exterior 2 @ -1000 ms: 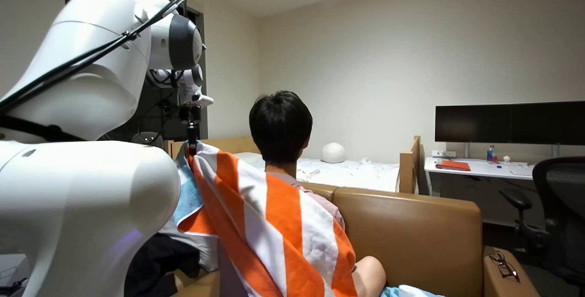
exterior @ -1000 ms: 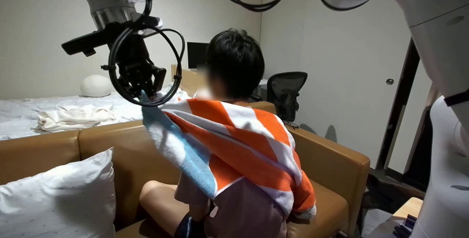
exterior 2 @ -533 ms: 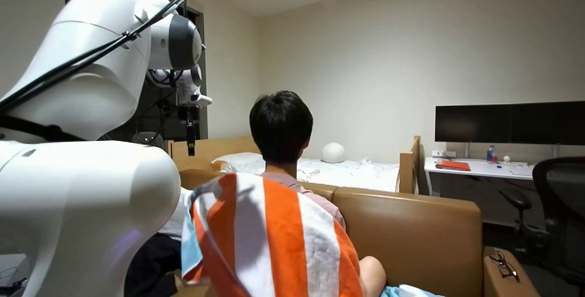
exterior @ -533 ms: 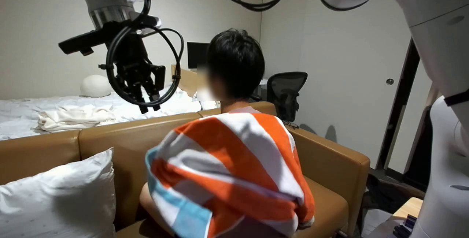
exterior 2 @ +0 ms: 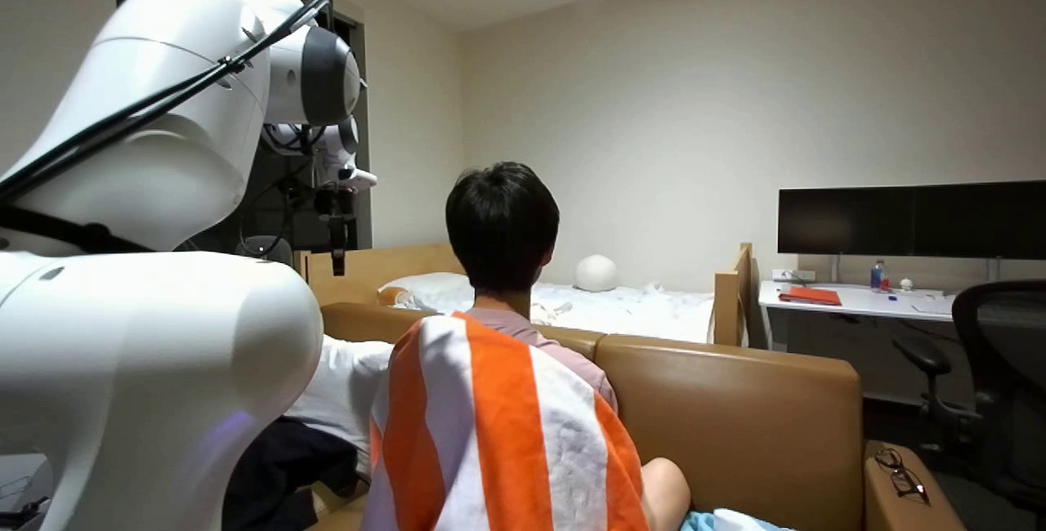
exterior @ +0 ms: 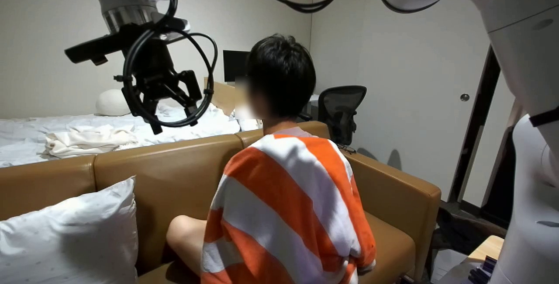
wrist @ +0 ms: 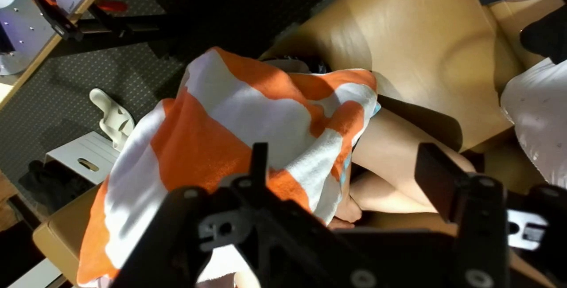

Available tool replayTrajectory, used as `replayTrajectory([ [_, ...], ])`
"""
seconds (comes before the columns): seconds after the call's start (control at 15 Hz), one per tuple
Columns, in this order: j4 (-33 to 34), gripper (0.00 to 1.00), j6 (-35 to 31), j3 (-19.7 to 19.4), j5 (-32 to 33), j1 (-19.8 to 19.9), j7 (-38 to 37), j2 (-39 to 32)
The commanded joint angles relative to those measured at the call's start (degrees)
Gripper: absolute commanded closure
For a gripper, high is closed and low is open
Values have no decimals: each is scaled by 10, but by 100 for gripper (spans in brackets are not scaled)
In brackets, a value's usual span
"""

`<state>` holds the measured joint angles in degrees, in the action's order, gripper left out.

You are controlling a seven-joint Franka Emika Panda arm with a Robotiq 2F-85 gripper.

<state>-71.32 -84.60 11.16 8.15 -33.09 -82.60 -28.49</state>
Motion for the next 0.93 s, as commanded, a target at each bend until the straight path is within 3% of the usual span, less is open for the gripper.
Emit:
replayTrajectory([
  [0.0, 4, 0, -5, 6, -16, 7, 14, 0],
  [0.13, 3, 0, -12, 8, -17, 8, 22, 1],
  [0.33, -7, 0, -63, 22, -23, 16, 90, 7],
  [0.4, 0, 0, -38, 9, -1, 2, 45, 0],
  [0.87, 0, 0, -56, 15, -5, 5, 69, 0],
])
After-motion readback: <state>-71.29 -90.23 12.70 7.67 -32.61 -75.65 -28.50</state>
